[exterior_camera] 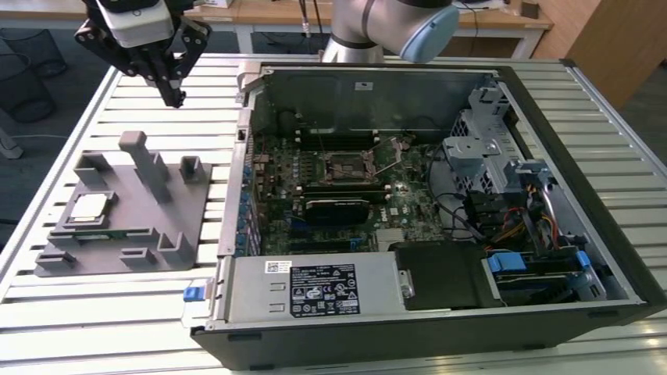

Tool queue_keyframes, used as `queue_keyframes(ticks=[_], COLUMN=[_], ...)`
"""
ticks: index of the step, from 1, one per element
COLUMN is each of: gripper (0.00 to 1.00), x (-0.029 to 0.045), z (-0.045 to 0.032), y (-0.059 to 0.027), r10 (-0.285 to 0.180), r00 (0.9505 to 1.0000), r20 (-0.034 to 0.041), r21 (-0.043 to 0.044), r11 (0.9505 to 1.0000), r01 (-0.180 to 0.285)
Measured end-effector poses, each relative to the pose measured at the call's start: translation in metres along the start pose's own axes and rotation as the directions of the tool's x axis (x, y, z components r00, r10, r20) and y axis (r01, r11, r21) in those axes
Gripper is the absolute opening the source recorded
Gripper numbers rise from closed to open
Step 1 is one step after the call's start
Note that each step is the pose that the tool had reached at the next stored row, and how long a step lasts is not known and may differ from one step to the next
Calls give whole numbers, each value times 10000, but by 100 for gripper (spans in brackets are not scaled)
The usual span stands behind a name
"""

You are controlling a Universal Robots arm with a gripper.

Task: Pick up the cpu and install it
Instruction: 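Reach for the cpu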

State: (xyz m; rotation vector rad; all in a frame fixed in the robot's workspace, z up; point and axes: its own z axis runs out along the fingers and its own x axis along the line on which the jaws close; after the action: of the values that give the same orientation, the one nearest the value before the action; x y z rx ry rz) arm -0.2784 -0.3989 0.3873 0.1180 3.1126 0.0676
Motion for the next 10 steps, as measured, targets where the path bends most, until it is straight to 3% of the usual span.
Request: queue_keyframes(ticks=[10], gripper=[11], x=[127], z=[-1], y=[-10], r10=[0], r00=[10000], r20=[0], r21=[0], r11=[10000], r01=[0])
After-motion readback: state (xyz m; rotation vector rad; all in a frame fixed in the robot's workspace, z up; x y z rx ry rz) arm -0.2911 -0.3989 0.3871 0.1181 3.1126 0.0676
